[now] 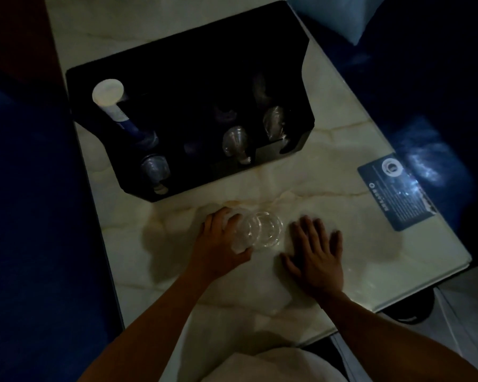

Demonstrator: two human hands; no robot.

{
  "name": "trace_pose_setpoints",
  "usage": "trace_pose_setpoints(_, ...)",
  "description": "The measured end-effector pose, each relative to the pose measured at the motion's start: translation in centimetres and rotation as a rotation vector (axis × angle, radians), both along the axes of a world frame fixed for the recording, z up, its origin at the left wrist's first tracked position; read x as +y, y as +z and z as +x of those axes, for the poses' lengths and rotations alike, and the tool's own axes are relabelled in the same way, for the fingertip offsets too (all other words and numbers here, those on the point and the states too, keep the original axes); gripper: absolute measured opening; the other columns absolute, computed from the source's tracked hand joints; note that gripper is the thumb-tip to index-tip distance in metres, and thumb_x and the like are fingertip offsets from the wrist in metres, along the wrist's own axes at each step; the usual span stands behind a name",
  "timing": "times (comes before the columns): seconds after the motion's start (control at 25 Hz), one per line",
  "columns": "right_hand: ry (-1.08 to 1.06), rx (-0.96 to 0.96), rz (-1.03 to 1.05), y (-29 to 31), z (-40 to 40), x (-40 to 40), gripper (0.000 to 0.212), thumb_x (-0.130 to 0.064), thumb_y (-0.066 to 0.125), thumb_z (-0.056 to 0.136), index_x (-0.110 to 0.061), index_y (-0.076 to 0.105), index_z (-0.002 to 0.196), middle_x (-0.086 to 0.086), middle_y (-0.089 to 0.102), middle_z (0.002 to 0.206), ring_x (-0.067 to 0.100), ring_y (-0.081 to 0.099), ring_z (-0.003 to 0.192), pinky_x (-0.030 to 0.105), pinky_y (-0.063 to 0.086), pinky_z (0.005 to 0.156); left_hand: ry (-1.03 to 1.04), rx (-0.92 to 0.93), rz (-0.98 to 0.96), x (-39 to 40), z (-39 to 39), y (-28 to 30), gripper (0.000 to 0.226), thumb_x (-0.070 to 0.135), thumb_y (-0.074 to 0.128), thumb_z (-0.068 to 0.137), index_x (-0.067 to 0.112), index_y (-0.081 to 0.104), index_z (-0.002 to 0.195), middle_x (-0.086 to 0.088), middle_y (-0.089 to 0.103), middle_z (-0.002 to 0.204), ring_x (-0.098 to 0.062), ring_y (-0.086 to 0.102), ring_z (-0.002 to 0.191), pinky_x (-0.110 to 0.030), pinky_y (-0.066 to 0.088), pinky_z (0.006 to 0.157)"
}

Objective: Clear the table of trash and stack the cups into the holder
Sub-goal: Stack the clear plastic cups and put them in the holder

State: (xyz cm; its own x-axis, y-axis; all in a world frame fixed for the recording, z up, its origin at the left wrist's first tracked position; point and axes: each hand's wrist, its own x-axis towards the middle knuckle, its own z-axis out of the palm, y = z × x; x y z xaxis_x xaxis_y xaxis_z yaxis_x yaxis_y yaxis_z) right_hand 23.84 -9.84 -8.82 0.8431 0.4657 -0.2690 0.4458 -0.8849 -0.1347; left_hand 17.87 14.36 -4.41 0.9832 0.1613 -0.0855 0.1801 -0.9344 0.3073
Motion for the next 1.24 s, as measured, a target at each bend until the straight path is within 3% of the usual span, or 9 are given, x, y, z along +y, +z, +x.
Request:
trace_pose_setpoints(0.6, 0.000, -0.022, 0.038, -0.5, 0.1, -0.3, 0.081, -0.074, 0.024, 0.089, -0.030, 0.011, 0.155, 0.002, 0.011, 0.164, 0.025, 0.000, 0.151, 0.057, 0.000, 0.119, -0.091, 0.051, -0.010, -4.2, 3.1, -0.1, 0.072, 0.052, 0.066, 0.061, 0.029, 0.040, 0.125, -0.011, 0.051, 0.135, -0.035, 0.052, 0.114, -0.045, 0.047, 0.092)
trace_pose_setpoints(1.24, -0.006, -0.035, 0.083, -0.7, 0.1, -0.4, 0.079, -0.073, 0.025, 0.089, -0.030, 0.016, 0.155, 0.003, 0.016, 0.163, 0.027, 0.006, 0.151, 0.059, 0.004, 0.119, -0.080, 0.103, -0.013, -4.0, 2.5, -1.2, 0.077, 0.057, 0.063, 0.063, 0.027, 0.041, 0.130, -0.010, 0.048, 0.142, -0.034, 0.051, 0.120, -0.043, 0.047, 0.098)
